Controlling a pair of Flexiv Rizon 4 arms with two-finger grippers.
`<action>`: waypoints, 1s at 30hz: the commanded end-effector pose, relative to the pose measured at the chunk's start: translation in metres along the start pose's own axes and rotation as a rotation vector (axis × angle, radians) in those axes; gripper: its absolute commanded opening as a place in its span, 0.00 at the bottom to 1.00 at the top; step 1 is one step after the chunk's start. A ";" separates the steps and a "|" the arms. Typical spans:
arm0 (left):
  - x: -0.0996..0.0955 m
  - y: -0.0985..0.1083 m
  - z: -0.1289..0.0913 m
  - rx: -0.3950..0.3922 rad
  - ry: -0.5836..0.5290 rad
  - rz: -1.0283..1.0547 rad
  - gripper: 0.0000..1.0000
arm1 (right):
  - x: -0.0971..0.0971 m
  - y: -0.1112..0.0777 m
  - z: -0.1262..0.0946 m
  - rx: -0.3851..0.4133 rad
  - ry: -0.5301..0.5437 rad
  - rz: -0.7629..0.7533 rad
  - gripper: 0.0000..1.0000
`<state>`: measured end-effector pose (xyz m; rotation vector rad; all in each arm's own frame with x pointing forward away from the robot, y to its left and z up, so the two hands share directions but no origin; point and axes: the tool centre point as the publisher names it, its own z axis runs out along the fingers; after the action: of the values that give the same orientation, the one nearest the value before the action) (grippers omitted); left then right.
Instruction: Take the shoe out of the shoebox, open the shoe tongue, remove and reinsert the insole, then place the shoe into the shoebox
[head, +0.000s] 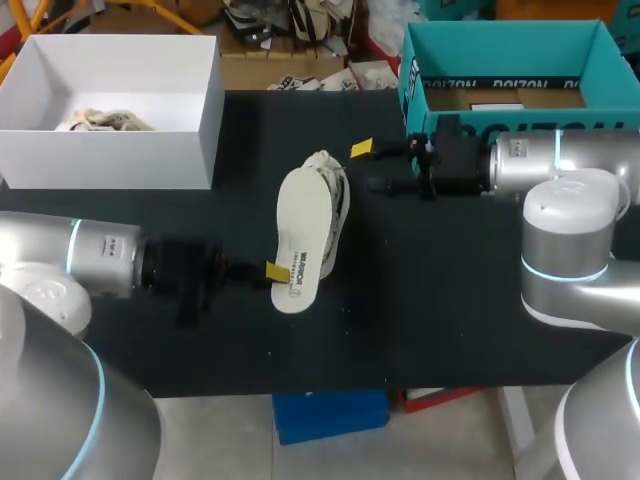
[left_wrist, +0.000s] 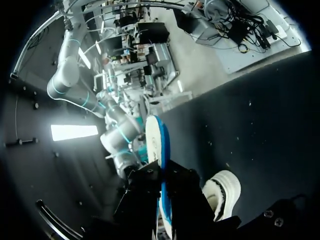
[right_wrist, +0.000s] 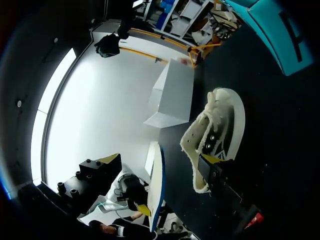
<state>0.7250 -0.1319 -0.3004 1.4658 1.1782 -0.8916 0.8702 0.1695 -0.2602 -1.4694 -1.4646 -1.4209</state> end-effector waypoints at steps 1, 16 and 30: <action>0.004 0.028 0.008 0.004 0.003 0.005 0.00 | 0.000 -0.001 0.001 -0.003 -0.001 0.000 1.00; 0.001 0.055 0.009 -0.028 0.009 0.003 0.00 | 0.000 -0.001 0.001 -0.003 -0.001 0.000 1.00; 0.001 0.055 0.009 -0.028 0.009 0.003 0.00 | -0.007 -0.019 0.018 0.171 0.174 0.015 1.00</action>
<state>0.7798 -0.1397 -0.2888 1.4498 1.1882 -0.8695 0.8489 0.1855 -0.2687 -1.2679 -1.4207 -1.3722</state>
